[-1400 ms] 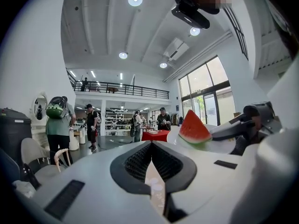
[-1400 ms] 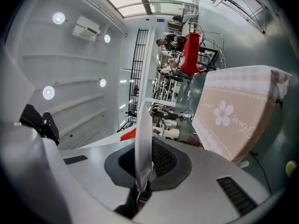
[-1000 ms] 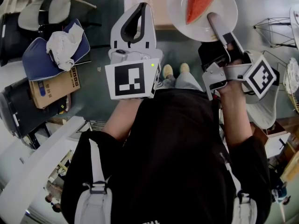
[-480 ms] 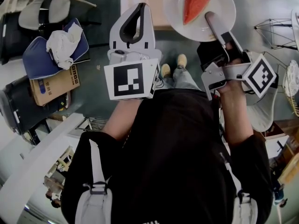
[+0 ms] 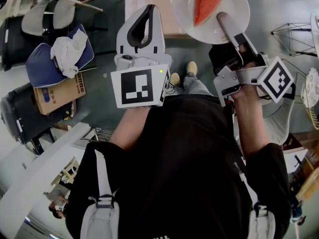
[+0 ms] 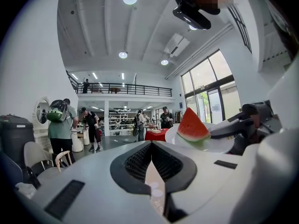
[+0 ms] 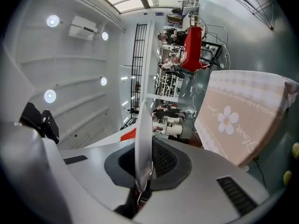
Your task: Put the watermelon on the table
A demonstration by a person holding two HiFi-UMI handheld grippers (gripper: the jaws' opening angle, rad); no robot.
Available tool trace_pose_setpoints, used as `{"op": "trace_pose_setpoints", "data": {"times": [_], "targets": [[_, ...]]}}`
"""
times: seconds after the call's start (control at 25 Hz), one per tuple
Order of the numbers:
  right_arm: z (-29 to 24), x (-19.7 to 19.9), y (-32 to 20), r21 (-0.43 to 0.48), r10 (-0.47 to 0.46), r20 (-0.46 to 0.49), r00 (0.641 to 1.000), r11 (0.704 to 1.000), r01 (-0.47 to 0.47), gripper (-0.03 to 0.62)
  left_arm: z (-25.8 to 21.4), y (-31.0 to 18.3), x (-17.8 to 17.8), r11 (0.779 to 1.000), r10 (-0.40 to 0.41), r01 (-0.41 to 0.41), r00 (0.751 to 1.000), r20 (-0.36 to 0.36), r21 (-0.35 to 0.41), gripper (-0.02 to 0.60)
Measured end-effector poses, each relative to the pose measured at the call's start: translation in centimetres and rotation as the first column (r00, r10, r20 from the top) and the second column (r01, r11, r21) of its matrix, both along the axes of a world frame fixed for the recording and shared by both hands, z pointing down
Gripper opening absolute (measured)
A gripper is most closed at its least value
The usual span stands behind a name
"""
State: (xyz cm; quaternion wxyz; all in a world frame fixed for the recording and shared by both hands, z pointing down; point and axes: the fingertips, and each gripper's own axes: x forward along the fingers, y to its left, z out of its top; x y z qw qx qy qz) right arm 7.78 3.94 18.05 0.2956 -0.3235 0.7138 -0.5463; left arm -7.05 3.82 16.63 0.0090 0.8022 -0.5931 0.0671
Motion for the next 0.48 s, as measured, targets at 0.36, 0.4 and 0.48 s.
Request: {"op": "trace_pose_setpoints", "data": {"times": [0.36,0.4,0.48], "targets": [[0.1,2.1,-2.7,-0.017,-0.017,0.030,0.999,1.000,0.018,0.018,-0.8,-2.8,2.2,1.000,-0.005,0.005,1.000,0.017,0.027,0.009],[0.2,2.4,-3.0,-0.016,-0.019,0.031,0.999,1.000,0.019,0.018,-0.7,-3.1,2.4,1.000,-0.008,0.007,1.000,0.018,0.022,0.009],[0.1,2.9,-3.6,-0.011,-0.023,0.034,0.999,1.000,0.023,0.018,-0.4,-3.5,2.7,1.000,-0.011,0.010,1.000,0.020,0.011,0.009]]}}
